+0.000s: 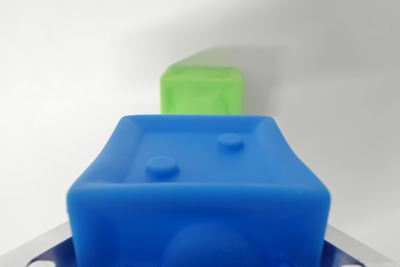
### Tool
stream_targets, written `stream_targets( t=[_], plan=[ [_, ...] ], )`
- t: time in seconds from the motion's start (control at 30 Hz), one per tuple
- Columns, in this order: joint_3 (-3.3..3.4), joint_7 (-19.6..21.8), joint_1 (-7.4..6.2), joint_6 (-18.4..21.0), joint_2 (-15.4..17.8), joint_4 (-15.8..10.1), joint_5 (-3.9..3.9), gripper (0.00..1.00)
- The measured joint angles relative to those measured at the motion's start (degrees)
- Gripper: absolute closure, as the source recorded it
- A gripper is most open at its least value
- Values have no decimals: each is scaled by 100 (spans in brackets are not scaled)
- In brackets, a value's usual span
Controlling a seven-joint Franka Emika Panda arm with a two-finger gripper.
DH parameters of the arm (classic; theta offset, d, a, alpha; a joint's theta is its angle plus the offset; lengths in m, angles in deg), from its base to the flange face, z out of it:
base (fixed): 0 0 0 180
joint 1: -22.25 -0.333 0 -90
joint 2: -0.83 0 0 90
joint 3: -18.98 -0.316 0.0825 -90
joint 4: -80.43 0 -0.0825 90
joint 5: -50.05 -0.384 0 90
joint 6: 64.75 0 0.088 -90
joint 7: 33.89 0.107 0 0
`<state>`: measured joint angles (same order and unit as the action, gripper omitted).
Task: Stack cube
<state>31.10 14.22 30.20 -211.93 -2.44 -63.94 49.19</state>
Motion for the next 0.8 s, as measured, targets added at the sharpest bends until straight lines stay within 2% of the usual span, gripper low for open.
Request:
stream_targets(
  t=[0.8],
  plan=[
    [-86,-330,5,-895,-885,-29,-451,100]
  ],
)
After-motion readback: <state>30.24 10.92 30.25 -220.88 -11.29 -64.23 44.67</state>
